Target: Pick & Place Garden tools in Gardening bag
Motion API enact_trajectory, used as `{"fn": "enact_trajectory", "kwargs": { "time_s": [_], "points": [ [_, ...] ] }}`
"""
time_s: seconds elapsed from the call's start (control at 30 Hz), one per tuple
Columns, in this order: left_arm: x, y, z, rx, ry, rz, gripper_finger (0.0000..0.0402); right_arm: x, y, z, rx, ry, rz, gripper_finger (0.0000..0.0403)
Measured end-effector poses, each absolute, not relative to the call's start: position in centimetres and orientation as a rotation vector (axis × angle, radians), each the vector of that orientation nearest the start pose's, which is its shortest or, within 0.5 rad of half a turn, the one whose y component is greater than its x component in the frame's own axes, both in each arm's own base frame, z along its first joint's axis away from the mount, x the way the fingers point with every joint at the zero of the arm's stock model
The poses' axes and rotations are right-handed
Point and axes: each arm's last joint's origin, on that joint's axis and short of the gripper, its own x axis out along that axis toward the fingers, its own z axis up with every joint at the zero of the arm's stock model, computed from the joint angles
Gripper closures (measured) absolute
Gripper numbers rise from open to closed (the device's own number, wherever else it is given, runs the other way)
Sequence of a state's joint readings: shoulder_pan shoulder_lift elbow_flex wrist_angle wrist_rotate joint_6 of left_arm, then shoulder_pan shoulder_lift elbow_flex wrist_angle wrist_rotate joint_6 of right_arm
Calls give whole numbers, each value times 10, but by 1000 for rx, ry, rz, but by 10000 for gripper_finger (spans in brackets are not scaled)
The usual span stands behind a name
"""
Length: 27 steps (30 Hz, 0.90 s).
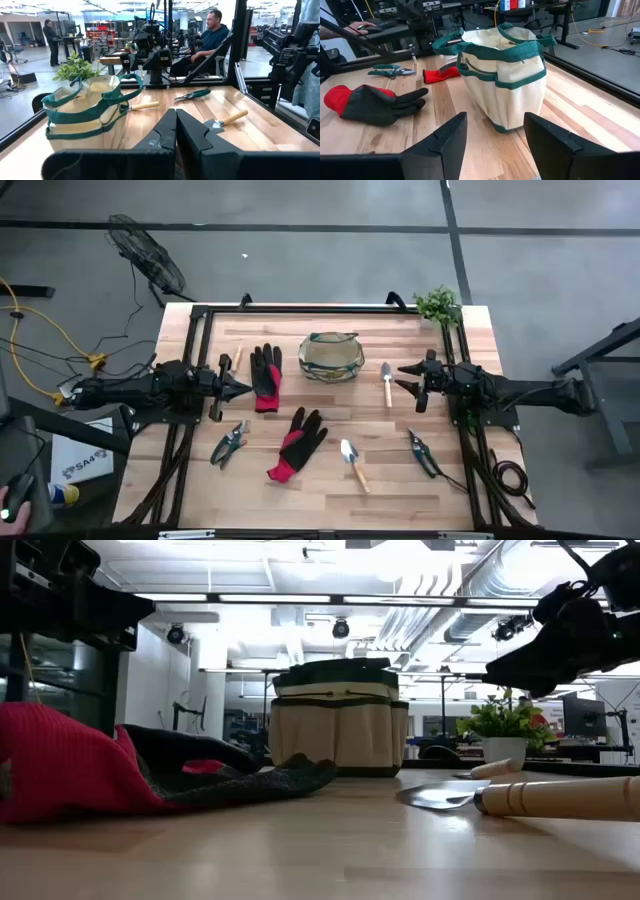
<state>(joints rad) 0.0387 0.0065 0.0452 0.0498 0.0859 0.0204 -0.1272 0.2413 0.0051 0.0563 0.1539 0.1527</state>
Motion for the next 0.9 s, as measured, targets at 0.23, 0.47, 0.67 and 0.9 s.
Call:
{"fn": "enact_trajectory", "kwargs": {
  "time_s": [0.23, 0.47, 0.67, 0.9],
  "points": [
    [95, 1, 183, 26, -89, -46, 400, 109, -18, 150, 149, 159, -294, 214],
    [95, 1, 183, 26, -89, -46, 400, 109, -18, 150, 149, 159, -294, 214],
    [95, 1, 183, 26, -89, -46, 400, 109, -18, 150, 149, 159, -294, 214],
    [95, 1, 183, 26, -89, -46, 400, 109, -18, 150, 149, 159, -294, 214]
  ]
}}
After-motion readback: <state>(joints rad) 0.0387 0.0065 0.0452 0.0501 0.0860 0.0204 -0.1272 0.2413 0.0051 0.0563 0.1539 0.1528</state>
